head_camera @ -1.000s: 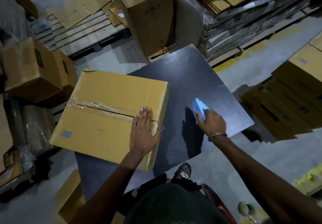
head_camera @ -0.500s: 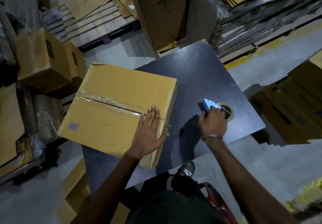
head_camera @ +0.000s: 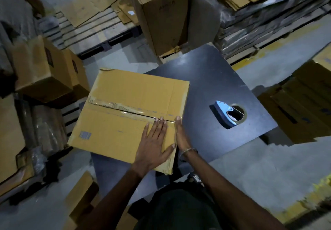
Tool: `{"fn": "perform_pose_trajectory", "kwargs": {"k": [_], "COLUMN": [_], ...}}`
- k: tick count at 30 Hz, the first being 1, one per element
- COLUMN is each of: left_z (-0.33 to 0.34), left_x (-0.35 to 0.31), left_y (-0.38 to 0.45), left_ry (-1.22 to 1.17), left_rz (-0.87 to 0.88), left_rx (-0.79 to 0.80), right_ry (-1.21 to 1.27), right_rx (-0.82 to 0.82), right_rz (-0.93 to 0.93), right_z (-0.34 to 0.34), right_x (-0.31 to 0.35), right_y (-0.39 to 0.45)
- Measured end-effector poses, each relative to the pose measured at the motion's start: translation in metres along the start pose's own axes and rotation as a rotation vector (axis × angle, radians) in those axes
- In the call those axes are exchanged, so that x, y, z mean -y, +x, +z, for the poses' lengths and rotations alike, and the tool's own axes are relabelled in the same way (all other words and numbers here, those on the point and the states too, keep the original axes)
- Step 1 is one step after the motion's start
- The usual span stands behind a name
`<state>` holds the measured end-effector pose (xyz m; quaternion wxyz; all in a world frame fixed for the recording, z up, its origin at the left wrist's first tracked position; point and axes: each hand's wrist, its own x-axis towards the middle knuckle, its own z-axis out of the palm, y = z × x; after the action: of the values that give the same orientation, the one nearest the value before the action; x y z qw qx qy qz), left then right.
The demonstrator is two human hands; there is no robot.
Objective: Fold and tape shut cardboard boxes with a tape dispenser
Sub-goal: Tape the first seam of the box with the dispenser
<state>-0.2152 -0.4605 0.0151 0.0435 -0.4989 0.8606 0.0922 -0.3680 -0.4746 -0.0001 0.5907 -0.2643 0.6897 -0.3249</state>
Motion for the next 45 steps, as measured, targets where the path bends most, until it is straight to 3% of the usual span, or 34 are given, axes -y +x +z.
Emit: {"fn": "perform_pose_trajectory", "kwargs": {"k": [4, 9, 11, 15, 17, 22, 26, 31, 42, 45], "left_z": [0.001, 0.006, 0.004, 0.001, -0.002, -0.005, -0.007, -0.014, -0.035, -0.051], "left_x": [0.004, 0.025, 0.052, 0.114, 0.121, 0.112, 0.162, 0.238, 0.246, 0.251], "left_y": [0.003, 0.003, 0.006, 0.004, 0.004, 0.01, 0.015, 0.019, 0.049, 0.056], "left_ry": [-0.062, -0.026, -0.008, -0.05, -0.049, -0.059, -0.127, -0.093, -0.159, -0.224], "left_rz": [0.013, 0.232, 0.132, -0.23, -0.311, 0.15, -0.247, -0.487, -0.814, -0.809], "left_rx": [-0.001, 0.03, 0.035, 0.001, -0.013, 0.009, -0.045, -0.092, -0.074, -0.066], "right_ry": [-0.094, -0.106, -0.15, -0.254, -0.375, -0.799, -0.976, -1.044, -0.957, -0.966], "right_rx": [-0.202, -0.31, -0.335, -0.393, -0.475, -0.638, -0.693, -0.695, -0.7, -0.701], "right_rz": [-0.004, -0.141, -0.17, -0.152, -0.121, -0.209, -0.157, -0.136, -0.145, -0.152], "right_z": [0.012, 0.021, 0.021, 0.025, 0.036, 0.08, 0.089, 0.093, 0.088, 0.088], "right_x": [0.003, 0.006, 0.006, 0.013, 0.021, 0.03, 0.023, 0.026, 0.031, 0.03], "right_y": [0.001, 0.004, 0.001, -0.005, -0.007, -0.005, -0.001, -0.003, -0.003, -0.003]}}
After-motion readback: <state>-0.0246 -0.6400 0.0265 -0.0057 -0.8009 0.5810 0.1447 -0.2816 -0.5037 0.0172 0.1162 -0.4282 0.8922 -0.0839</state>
